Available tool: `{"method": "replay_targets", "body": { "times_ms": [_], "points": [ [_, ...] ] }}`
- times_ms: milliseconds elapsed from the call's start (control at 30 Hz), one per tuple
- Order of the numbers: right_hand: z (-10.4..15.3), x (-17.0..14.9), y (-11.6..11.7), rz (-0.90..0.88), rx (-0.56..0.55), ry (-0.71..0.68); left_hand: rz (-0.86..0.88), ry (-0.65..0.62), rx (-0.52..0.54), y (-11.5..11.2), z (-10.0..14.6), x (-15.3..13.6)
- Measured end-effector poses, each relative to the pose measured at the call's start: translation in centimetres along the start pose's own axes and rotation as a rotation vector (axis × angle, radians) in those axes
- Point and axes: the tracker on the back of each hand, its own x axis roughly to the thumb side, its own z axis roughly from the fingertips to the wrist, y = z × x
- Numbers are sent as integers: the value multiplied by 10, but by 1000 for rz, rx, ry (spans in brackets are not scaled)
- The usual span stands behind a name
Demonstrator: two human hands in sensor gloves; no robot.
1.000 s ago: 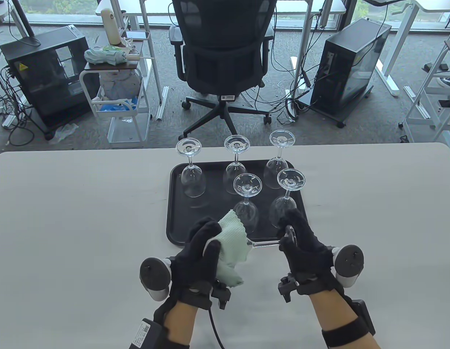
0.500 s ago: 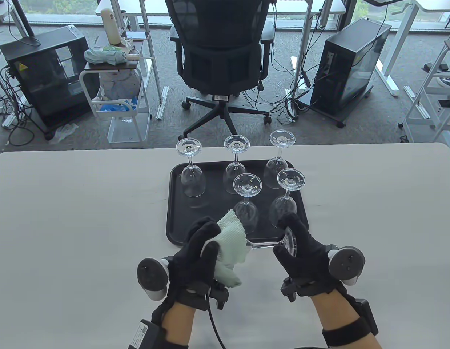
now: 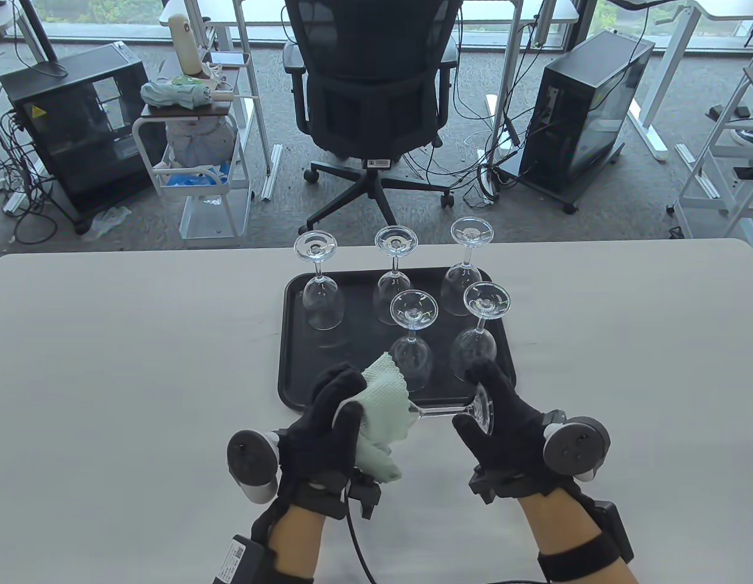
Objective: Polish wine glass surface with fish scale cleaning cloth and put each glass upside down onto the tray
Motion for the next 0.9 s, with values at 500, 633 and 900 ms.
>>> {"method": "replay_targets", "body": {
  "times_ms": [500,633,900],
  "points": [
    [0,4,-1,51,-7,-53,30,34,-11,0,1,-2],
    [0,8,-3,43,-66,-45,40,22,-24,-2,0,1],
    [0,-2,2,-138,-23,141,-87,-85,-9,-1,0,12]
  ]
}}
